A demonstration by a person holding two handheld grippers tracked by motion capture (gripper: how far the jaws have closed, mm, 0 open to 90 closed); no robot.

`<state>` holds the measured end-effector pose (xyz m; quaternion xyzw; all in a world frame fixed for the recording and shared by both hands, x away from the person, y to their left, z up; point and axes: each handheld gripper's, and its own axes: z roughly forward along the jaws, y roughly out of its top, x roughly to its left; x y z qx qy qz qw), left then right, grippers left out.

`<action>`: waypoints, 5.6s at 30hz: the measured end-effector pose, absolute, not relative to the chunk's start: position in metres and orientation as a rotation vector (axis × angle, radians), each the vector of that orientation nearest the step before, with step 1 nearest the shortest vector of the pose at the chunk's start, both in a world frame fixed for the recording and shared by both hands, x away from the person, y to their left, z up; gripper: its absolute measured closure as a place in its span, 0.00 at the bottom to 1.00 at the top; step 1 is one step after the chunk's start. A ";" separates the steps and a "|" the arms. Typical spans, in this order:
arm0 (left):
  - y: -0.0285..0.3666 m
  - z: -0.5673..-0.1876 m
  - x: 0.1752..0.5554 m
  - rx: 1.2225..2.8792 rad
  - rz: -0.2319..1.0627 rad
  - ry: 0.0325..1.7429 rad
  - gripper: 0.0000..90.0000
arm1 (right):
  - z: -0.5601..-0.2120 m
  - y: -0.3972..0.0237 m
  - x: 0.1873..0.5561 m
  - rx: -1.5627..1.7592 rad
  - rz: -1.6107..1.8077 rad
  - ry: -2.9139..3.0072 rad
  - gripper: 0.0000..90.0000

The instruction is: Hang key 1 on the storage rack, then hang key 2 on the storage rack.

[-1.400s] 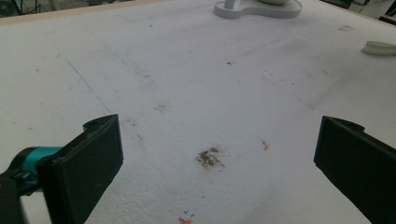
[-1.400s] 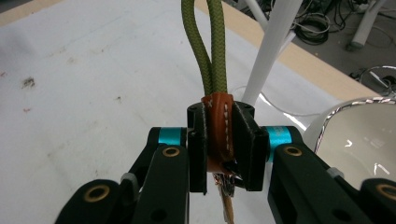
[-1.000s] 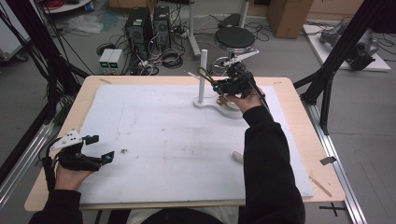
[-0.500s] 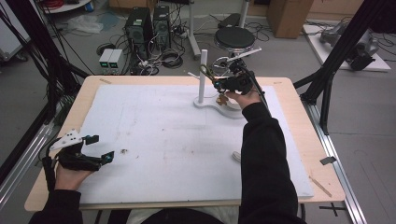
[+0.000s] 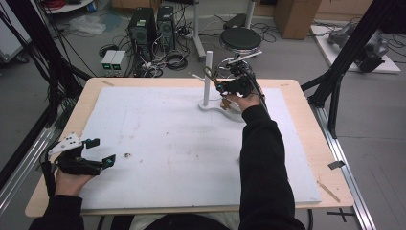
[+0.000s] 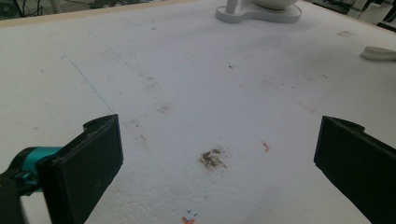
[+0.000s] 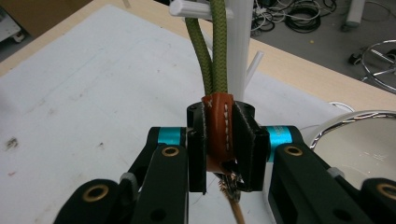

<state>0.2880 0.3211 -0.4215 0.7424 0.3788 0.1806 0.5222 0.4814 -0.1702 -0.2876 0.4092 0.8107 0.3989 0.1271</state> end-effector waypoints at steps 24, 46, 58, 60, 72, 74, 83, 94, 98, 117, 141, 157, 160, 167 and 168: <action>0.319 -0.422 0.286 1.788 0.437 0.903 0.02 | -0.290 -0.172 0.474 1.186 1.213 2.348 0.01; 0.319 -0.422 0.286 1.791 0.440 0.909 0.02 | -0.317 -0.191 0.432 1.099 1.133 2.353 0.01; 0.318 -0.422 0.286 1.802 0.442 0.909 0.02 | -0.324 -0.225 0.400 1.099 1.128 2.292 0.01; 0.318 -0.422 0.286 1.802 0.442 0.909 0.02 | -0.324 -0.230 0.396 1.092 1.136 2.283 0.01; 0.318 -0.423 0.287 1.804 0.439 0.909 0.02 | -0.332 -0.247 0.374 1.092 1.140 2.266 0.01; 0.318 -0.423 0.287 1.805 0.439 0.910 0.02 | -0.335 -0.249 0.371 1.096 1.138 2.266 0.01; 0.318 -0.423 0.286 1.806 0.439 0.911 0.02 | -0.350 -0.264 0.356 1.128 1.164 2.251 0.01; 0.317 -0.423 0.286 1.809 0.440 0.911 0.02 | -0.369 -0.281 0.346 1.184 1.187 2.224 0.01; 0.317 -0.423 0.286 1.811 0.441 0.911 0.02 | -0.374 -0.284 0.343 1.189 1.188 2.225 0.01; 0.316 -0.423 0.287 1.811 0.438 0.912 0.02 | -0.396 -0.302 0.325 1.211 1.178 2.226 0.01; 0.315 -0.423 0.287 1.814 0.431 0.915 0.02 | -0.420 -0.313 0.301 1.214 1.071 2.332 0.01; 0.315 -0.424 0.287 1.821 0.427 0.911 0.02 | -0.437 -0.297 0.290 1.047 0.963 2.508 0.29; 0.315 -0.423 0.287 1.820 0.428 0.911 0.02 | -0.439 -0.293 0.289 1.013 0.954 2.519 0.42; 0.315 -0.423 0.287 1.819 0.428 0.911 0.02 | -0.438 -0.288 0.287 0.984 0.952 2.547 0.75; 0.315 -0.423 0.287 1.819 0.429 0.910 0.02 | -0.437 -0.286 0.286 0.987 0.951 2.559 0.85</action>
